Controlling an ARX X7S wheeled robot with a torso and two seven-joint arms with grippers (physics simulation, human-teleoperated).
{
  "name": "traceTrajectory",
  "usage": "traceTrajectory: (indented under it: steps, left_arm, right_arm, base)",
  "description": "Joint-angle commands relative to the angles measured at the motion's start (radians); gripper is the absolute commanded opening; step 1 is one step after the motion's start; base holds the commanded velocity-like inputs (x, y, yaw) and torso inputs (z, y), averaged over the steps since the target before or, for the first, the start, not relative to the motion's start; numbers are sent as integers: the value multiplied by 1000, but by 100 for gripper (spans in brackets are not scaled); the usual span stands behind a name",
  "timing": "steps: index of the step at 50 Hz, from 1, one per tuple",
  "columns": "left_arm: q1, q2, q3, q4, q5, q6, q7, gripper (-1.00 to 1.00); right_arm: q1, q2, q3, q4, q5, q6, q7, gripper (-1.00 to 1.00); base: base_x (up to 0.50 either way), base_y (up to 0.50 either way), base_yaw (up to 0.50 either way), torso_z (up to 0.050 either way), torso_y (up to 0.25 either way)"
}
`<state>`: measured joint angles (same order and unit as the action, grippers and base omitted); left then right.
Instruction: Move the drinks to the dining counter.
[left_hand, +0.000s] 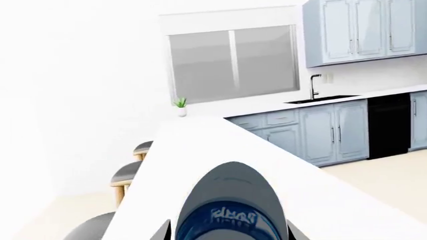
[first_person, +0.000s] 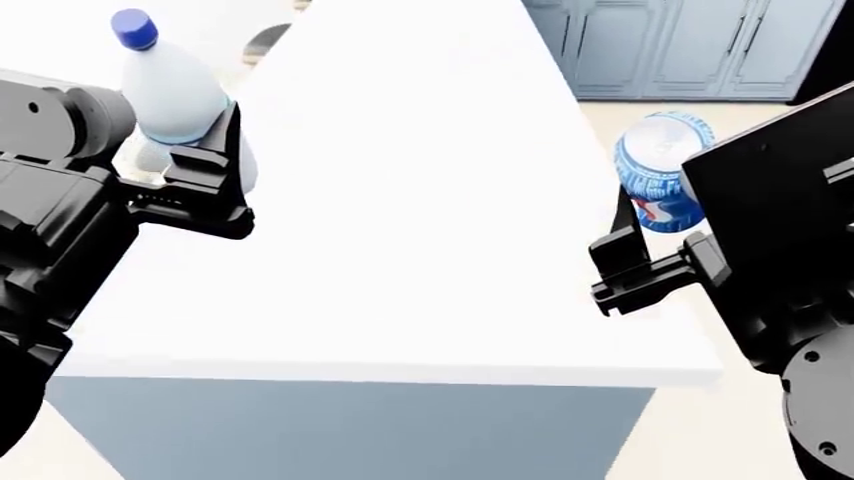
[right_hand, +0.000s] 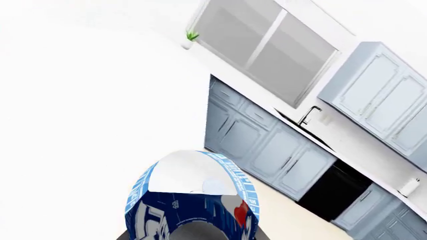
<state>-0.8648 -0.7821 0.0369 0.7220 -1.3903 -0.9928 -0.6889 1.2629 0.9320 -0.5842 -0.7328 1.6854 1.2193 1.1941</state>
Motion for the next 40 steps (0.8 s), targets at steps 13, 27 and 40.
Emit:
traceTrajectory:
  steps: [13,27,40]
  left_arm:
    - [20,-8,-15,6,1,23,-4,-100]
    - [20,-9,-8,4,4,25,-4,-100]
    - [-38,51,108,-110,131,15,97,-100]
  right_arm:
    - [-4,9,12,-16,-32,-13,-13,-100]
    - [-37,9,24,-12,-52,-56,-37,-100]
    - [-40,-43,47,73,-73,-117,-143,-100]
  base:
    - [-104,498,0,0,2]
    - [-7,36,0,1,1]
    - [0,0,0,0,1]
